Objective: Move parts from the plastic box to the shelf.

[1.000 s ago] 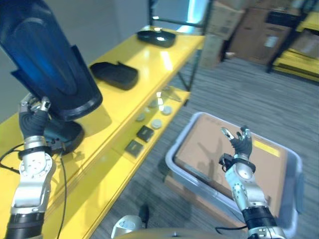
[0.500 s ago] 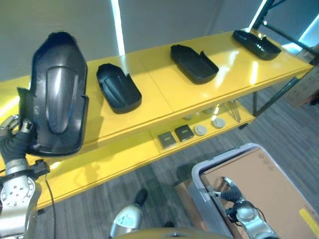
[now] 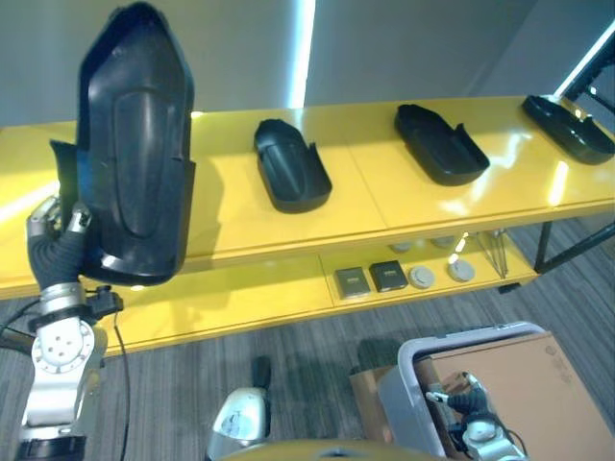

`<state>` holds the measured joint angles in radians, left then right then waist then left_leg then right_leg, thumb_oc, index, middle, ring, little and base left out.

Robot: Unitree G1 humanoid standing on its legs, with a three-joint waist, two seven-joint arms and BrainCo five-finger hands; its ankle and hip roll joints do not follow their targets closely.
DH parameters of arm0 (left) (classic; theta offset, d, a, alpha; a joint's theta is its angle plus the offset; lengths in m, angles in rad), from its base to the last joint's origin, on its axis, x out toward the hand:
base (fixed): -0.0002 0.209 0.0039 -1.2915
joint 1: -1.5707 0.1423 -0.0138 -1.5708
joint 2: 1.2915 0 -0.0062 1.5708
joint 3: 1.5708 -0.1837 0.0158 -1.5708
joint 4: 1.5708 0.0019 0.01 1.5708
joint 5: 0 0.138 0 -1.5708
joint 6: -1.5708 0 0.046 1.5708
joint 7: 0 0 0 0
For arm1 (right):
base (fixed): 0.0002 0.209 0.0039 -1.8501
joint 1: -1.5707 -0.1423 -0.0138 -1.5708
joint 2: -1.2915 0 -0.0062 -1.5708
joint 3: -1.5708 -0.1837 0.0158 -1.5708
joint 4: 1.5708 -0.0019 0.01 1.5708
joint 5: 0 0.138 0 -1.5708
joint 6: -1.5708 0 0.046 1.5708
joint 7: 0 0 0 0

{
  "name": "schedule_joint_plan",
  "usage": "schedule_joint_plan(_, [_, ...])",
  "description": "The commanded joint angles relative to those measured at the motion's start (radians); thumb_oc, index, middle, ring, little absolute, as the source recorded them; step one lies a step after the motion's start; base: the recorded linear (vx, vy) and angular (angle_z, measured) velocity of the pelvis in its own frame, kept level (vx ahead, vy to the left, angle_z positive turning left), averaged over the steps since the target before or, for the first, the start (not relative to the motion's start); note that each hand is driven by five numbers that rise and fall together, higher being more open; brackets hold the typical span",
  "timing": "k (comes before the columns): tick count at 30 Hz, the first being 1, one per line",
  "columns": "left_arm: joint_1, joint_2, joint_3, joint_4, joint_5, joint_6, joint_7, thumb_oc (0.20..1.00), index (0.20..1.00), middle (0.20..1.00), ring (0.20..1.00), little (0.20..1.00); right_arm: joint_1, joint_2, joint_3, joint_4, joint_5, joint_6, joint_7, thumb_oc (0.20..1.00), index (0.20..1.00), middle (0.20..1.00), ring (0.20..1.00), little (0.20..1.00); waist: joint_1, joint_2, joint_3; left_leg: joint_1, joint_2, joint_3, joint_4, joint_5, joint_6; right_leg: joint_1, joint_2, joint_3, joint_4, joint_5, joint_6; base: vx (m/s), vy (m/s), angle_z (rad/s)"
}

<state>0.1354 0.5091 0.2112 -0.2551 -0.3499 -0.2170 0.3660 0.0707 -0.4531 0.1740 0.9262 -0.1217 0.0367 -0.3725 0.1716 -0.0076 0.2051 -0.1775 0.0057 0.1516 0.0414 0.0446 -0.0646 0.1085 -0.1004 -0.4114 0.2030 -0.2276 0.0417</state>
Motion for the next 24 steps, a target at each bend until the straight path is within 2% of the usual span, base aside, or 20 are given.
schedule_joint_plan(1, [-0.059, -0.005, 0.026, -0.046, 0.024, -0.105, 0.052, 0.200, 0.200, 0.200, 0.200, 0.200, 0.053, 0.032, 0.063, 0.064, -0.085, 0.076, 0.031, 1.000, 1.000, 1.000, 1.000, 1.000, -0.011, 0.016, -0.016, 0.011, 0.036, -0.017, 0.003, 0.018, -0.009, -0.012, 0.016, -0.023, -0.043, 0.079, 0.035, 0.17, 0.181, 0.12])
schedule_joint_plan(5, [-0.065, 0.006, 0.028, -0.049, 0.048, -0.105, 0.066, 0.200, 0.200, 0.200, 0.200, 0.200, 0.053, 0.048, 0.081, 0.081, -0.117, 0.074, 0.047, 1.000, 1.000, 1.000, 1.000, 1.000, 0.013, 0.007, -0.037, 0.041, -0.001, -0.035, 0.012, -0.034, 0.026, 0.006, -0.022, -0.025, -0.043, 0.080, 0.062, 0.22, 0.219, -0.27])
schedule_joint_plan(8, [-0.082, 0.014, 0.026, -0.050, 0.073, -0.087, 0.071, 0.200, 0.200, 0.200, 0.200, 0.200, 0.047, 0.065, 0.086, 0.101, -0.104, 0.061, 0.057, 1.000, 1.000, 1.000, 1.000, 1.000, 0.026, 0.001, -0.046, 0.046, -0.025, -0.044, 0.017, -0.049, 0.049, 0.013, -0.044, -0.024, -0.005, 0.061, 0.076, 0.18, 0.172, 0.09])
schedule_joint_plan(9, [-0.092, 0.023, 0.026, -0.047, 0.078, -0.070, 0.073, 0.200, 0.200, 0.200, 0.200, 0.200, 0.046, 0.073, 0.088, 0.102, -0.087, 0.061, 0.064, 1.000, 1.000, 1.000, 1.000, 1.000, 0.028, -0.001, -0.047, 0.049, -0.042, -0.048, 0.018, -0.056, 0.068, 0.005, -0.064, -0.015, 0.051, 0.066, 0.094, 0.24, 0.294, 0.31])
schedule_joint_plan(10, [-0.109, 0.035, 0.021, -0.034, 0.082, -0.049, 0.077, 0.200, 0.200, 0.200, 0.200, 0.200, 0.045, 0.086, 0.086, 0.102, -0.072, 0.062, 0.061, 1.000, 1.000, 1.000, 1.000, 1.000, 0.021, 0.000, -0.046, 0.058, -0.069, -0.050, 0.016, -0.064, 0.097, -0.032, -0.105, 0.008, 0.179, 0.112, 0.125, 0.25, 0.359, 0.25])
schedule_joint_plan(11, [-0.121, 0.043, 0.014, -0.022, 0.083, -0.036, 0.082, 0.200, 0.200, 0.200, 0.200, 0.200, 0.047, 0.092, 0.083, 0.106, -0.048, 0.056, 0.063, 1.000, 1.000, 1.000, 1.000, 1.000, 0.012, 0.007, -0.041, 0.070, -0.085, -0.053, 0.013, -0.072, 0.116, -0.069, -0.132, 0.029, 0.290, 0.158, 0.137, 0.18, 0.299, 0.16])
schedule_joint_plan(13, [-0.132, 0.049, 0.006, -0.011, 0.086, -0.022, 0.093, 0.200, 0.200, 0.200, 0.200, 0.200, 0.048, 0.095, 0.081, 0.109, -0.029, 0.042, 0.077, 1.000, 1.000, 1.000, 1.000, 1.000, 0.007, 0.007, -0.036, 0.076, -0.103, -0.052, 0.010, -0.079, 0.131, -0.103, -0.154, 0.049, 0.354, 0.178, 0.148, 0.13, 0.206, 0.47])
schedule_joint_plan(14, [-0.139, 0.055, -0.006, 0.002, 0.085, -0.021, 0.102, 0.200, 0.200, 0.200, 0.200, 0.200, 0.044, 0.098, 0.075, 0.114, -0.038, 0.033, 0.087, 1.000, 1.000, 1.000, 1.000, 1.000, -0.012, 0.021, -0.027, 0.096, -0.114, -0.064, 0.004, -0.086, 0.148, -0.164, -0.151, 0.105, 0.495, 0.204, 0.146, 0.15, 0.224, 0.67])
schedule_joint_plan(15, [-0.159, 0.066, -0.034, 0.027, 0.081, -0.018, 0.125, 0.200, 0.200, 0.200, 0.200, 0.200, 0.036, 0.100, 0.084, 0.125, -0.078, 0.006, 0.104, 1.000, 1.000, 1.000, 1.000, 1.000, -0.044, 0.043, -0.006, 0.133, -0.122, -0.085, -0.014, -0.090, 0.158, -0.272, -0.117, 0.161, 0.582, 0.218, 0.135, 0.10, 0.161, 0.52])
schedule_joint_plan(16, [-0.162, 0.067, -0.038, 0.031, 0.079, -0.017, 0.128, 0.200, 0.200, 0.200, 0.200, 0.200, 0.034, 0.100, 0.085, 0.127, -0.082, 0.001, 0.106, 1.000, 1.000, 1.000, 1.000, 1.000, -0.049, 0.046, -0.003, 0.137, -0.122, -0.089, -0.016, -0.090, 0.158, -0.282, -0.112, 0.166, 0.584, 0.219, 0.134, 0.04, 0.000, 0.51])
schedule_joint_plan(17, [-0.175, 0.070, -0.058, 0.037, 0.077, -0.014, 0.136, 0.200, 0.200, 0.200, 0.200, 0.200, 0.026, 0.099, 0.096, 0.134, -0.060, -0.012, 0.106, 1.000, 1.000, 1.000, 1.000, 1.000, -0.071, 0.053, 0.013, 0.150, -0.114, -0.100, -0.026, -0.073, 0.153, -0.331, -0.061, 0.175, 0.498, 0.246, 0.112, -0.01, -0.074, 0.60])
schedule_joint_plan(18, [-0.177, 0.070, -0.060, 0.037, 0.077, -0.014, 0.137, 0.200, 0.200, 0.200, 0.200, 0.200, 0.025, 0.099, 0.096, 0.135, -0.059, -0.014, 0.106, 1.000, 1.000, 1.000, 1.000, 1.000, -0.074, 0.055, 0.016, 0.154, -0.112, -0.104, -0.029, -0.073, 0.151, -0.330, -0.054, 0.175, 0.486, 0.248, 0.112, 0.06, -0.193, 0.93])
schedule_joint_plan(19, [-0.192, 0.068, -0.086, 0.044, 0.085, -0.007, 0.140, 0.200, 0.200, 0.200, 0.200, 0.200, 0.016, 0.097, 0.104, 0.143, -0.035, -0.023, 0.108, 1.000, 1.000, 1.000, 1.000, 1.000, -0.098, 0.047, 0.032, 0.175, -0.117, -0.140, -0.038, -0.076, 0.141, -0.330, -0.001, 0.198, 0.350, 0.241, 0.109, 0.14, -0.210, 0.94])
schedule_joint_plan(20, [-0.203, 0.065, -0.099, 0.045, 0.088, -0.003, 0.139, 0.200, 0.200, 0.200, 0.200, 0.200, 0.011, 0.094, 0.104, 0.150, -0.014, -0.032, 0.111, 1.000, 1.000, 1.000, 1.000, 1.000, -0.112, 0.039, 0.037, 0.181, -0.124, -0.166, -0.042, -0.075, 0.133, -0.320, 0.031, 0.214, 0.225, 0.245, 0.108, 0.19, -0.255, 0.95])
schedule_joint_plan(22, [-0.196, 0.049, -0.110, 0.043, 0.088, -0.011, 0.120, 0.200, 0.200, 0.200, 0.200, 0.200, 0.014, 0.098, 0.099, 0.146, 0.011, -0.033, 0.104, 1.000, 1.000, 1.000, 1.000, 1.000, -0.141, 0.026, 0.043, 0.203, -0.139, -0.214, -0.034, -0.088, 0.133, -0.317, 0.084, 0.273, 0.103, 0.279, 0.110, 0.17, -0.181, 1.12])
schedule_joint_plan(24, [-0.170, 0.031, -0.095, 0.014, 0.102, 0.003, 0.107, 0.200, 0.200, 0.200, 0.200, 0.200, 0.013, 0.095, 0.094, 0.129, 0.020, -0.026, 0.115, 1.000, 1.000, 1.000, 1.000, 1.000, -0.127, 0.014, 0.023, 0.204, -0.139, -0.229, -0.052, -0.069, 0.119, -0.256, 0.090, 0.251, 0.001, 0.259, 0.090, 0.14, -0.176, 0.98])
